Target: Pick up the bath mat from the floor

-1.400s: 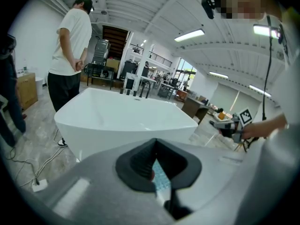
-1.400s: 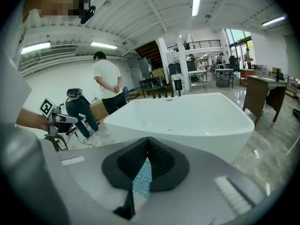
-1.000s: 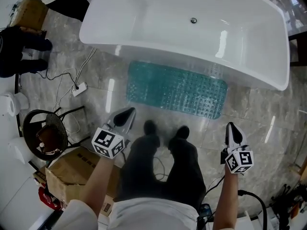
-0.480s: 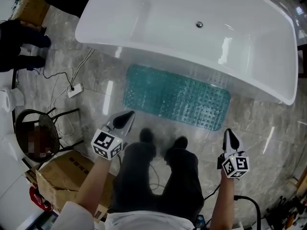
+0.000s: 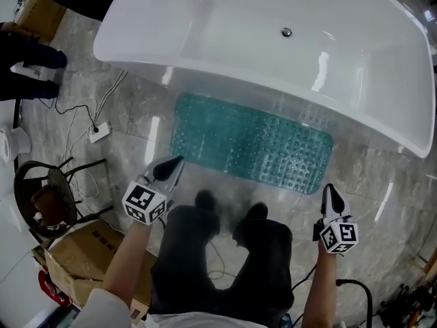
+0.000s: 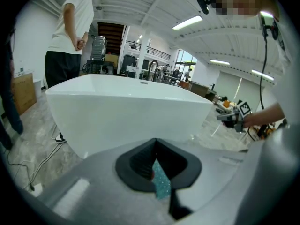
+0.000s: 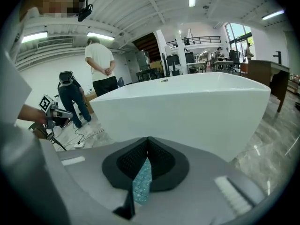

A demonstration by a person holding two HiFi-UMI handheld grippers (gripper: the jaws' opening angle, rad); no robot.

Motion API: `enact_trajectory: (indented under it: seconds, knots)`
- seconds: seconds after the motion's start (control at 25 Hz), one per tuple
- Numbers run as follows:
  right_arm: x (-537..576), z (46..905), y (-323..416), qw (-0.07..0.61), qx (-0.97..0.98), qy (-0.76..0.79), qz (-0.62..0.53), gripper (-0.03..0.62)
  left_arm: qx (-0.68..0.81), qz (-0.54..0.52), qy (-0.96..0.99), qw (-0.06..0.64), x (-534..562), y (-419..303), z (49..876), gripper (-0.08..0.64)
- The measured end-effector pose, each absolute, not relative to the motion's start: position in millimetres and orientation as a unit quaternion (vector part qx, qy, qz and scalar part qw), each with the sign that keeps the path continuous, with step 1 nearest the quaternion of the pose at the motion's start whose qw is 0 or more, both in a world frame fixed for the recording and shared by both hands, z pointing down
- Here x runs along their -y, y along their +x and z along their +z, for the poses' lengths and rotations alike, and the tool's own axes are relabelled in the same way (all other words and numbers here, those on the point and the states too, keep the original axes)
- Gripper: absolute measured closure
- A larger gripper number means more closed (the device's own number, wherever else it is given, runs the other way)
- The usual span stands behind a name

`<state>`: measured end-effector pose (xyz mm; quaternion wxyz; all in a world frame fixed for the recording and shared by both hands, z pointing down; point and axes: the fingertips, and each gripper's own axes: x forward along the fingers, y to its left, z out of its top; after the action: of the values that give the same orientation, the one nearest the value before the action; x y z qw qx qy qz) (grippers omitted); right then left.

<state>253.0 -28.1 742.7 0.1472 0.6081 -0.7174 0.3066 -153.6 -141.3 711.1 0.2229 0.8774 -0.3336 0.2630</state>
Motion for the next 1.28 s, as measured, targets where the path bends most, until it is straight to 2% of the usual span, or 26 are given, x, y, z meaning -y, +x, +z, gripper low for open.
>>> enact_trajectory:
  seconds: [0.72, 1.04, 1.28]
  knots:
    - [63.1, 875.2, 298.0, 0.144, 0.72, 0.631, 0.25, 0.586, 0.307, 0.285, 0.9, 0.118, 215.8, -170.0, 838.9, 0.558]
    - [74.4, 961.4, 298.0, 0.15, 0.736, 0.617, 0.233, 0.586, 0.297, 0.276, 0.908, 0.102, 232.1, -177.8, 919.8, 0.558]
    - [71.1, 1013.6, 283.2, 0.159, 0.743, 0.605, 0.238, 0.586, 0.291, 0.273, 0.909, 0.116, 220.9, -185.5, 980.5, 0.558]
